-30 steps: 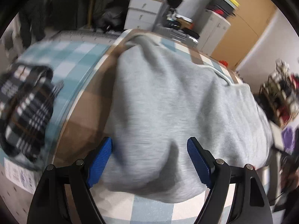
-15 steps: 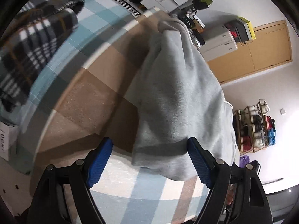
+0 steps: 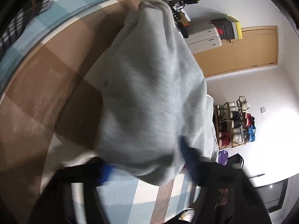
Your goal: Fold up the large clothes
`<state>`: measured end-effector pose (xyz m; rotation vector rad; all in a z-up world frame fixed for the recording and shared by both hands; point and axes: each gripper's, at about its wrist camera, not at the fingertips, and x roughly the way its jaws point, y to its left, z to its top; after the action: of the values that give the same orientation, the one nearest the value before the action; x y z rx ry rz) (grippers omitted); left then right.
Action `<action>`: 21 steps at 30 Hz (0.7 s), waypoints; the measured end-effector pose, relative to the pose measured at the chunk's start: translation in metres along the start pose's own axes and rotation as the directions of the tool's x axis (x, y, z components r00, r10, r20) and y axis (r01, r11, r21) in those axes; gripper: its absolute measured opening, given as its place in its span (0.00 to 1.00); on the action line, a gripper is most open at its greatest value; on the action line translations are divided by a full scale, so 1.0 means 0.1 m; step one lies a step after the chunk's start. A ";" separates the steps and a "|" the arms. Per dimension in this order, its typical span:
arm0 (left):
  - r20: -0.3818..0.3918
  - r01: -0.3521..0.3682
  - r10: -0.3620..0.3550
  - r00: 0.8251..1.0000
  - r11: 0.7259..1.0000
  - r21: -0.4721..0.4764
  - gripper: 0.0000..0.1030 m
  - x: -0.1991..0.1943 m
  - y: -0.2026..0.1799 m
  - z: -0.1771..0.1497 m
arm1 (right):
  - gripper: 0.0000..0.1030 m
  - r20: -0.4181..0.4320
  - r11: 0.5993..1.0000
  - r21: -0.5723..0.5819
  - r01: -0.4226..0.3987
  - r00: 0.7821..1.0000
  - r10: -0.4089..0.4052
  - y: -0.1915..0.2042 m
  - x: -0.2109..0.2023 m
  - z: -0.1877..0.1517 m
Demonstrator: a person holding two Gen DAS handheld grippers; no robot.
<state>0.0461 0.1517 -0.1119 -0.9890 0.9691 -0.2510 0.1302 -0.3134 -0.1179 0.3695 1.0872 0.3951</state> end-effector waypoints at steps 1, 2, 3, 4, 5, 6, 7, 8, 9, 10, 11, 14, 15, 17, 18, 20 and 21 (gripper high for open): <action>0.000 0.034 -0.034 0.999 0.999 -0.017 0.32 0.00 0.02 0.02 | 0.27 0.008 1.000 0.016 -0.011 1.000 0.011 -0.01 -0.01 -0.01; -0.002 0.068 -0.068 0.998 0.997 -0.034 0.28 0.00 0.04 0.03 | 0.26 0.013 0.999 0.032 -0.025 1.000 0.024 -0.02 -0.02 -0.01; -0.004 0.087 -0.087 0.996 0.995 -0.043 0.26 0.00 0.06 0.05 | 0.25 0.016 0.998 0.055 -0.044 0.999 0.043 -0.06 -0.04 -0.02; 0.002 0.095 -0.095 0.995 0.994 -0.054 0.25 -0.01 0.09 0.07 | 0.24 0.020 0.995 0.072 -0.065 0.998 0.064 -0.10 -0.06 -0.02; 0.010 0.095 -0.094 0.996 0.994 -0.057 0.24 -0.04 0.11 0.06 | 0.23 0.035 0.993 0.087 -0.085 0.996 0.083 -0.14 -0.10 -0.04; 0.010 0.078 -0.077 0.997 0.996 -0.043 0.23 -0.09 0.12 0.05 | 0.23 0.046 0.990 0.092 -0.104 0.994 0.100 -0.17 -0.16 -0.06; 0.030 0.037 -0.036 0.999 0.999 -0.037 0.21 -0.16 0.13 0.03 | 0.22 0.058 0.991 0.082 -0.108 0.993 0.103 -0.17 -0.21 -0.08; 0.034 0.016 -0.016 0.999 1.000 -0.011 0.21 -0.19 0.11 0.00 | 0.21 0.074 0.995 0.060 -0.083 0.994 0.079 -0.14 -0.28 -0.11; 0.025 -0.002 0.001 1.000 1.000 0.016 0.21 -0.18 0.08 -0.01 | 0.20 0.074 0.998 0.026 -0.052 0.996 0.050 -0.08 -0.32 -0.14; 0.025 -0.038 0.037 0.999 0.998 0.041 0.20 -0.18 0.05 -0.01 | 0.20 0.080 1.000 0.006 -0.030 0.996 0.029 -0.03 -0.35 -0.16; 0.020 -0.054 0.053 0.998 0.997 0.059 0.20 -0.19 0.03 -0.01 | 0.19 0.081 1.000 -0.003 -0.018 0.997 0.018 0.02 -0.37 -0.19; 0.020 -0.077 0.076 0.997 0.994 0.071 0.20 -0.24 0.00 0.00 | 0.19 0.077 0.999 -0.033 -0.022 0.997 0.025 0.06 -0.44 -0.25; 0.018 -0.081 0.080 0.997 0.994 0.079 0.20 -0.28 -0.02 -0.01 | 0.19 0.076 0.999 -0.037 -0.030 0.997 0.033 0.05 -0.47 -0.28; 0.007 -0.082 0.082 0.997 0.992 0.094 0.20 -0.33 -0.06 -0.06 | 0.19 0.078 0.998 -0.029 -0.050 0.996 0.052 0.02 -0.54 -0.31; -0.001 -0.081 0.081 0.997 0.991 0.102 0.20 -0.35 -0.08 -0.09 | 0.19 0.078 0.998 -0.022 -0.060 0.995 0.062 0.00 -0.57 -0.34; -0.012 -0.076 0.078 0.997 0.990 0.116 0.20 -0.39 -0.12 -0.13 | 0.19 0.077 0.998 -0.010 -0.069 0.995 0.070 -0.13 -0.65 -0.43; -0.023 -0.070 0.073 0.997 0.990 0.122 0.20 -0.42 -0.14 -0.19 | 0.19 0.077 0.997 -0.002 -0.073 0.994 0.073 -0.19 -0.68 -0.47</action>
<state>0.0104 0.1570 -0.0804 -0.8397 1.0007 -0.2610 0.0619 -0.3585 -0.0940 0.4226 1.0005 0.4416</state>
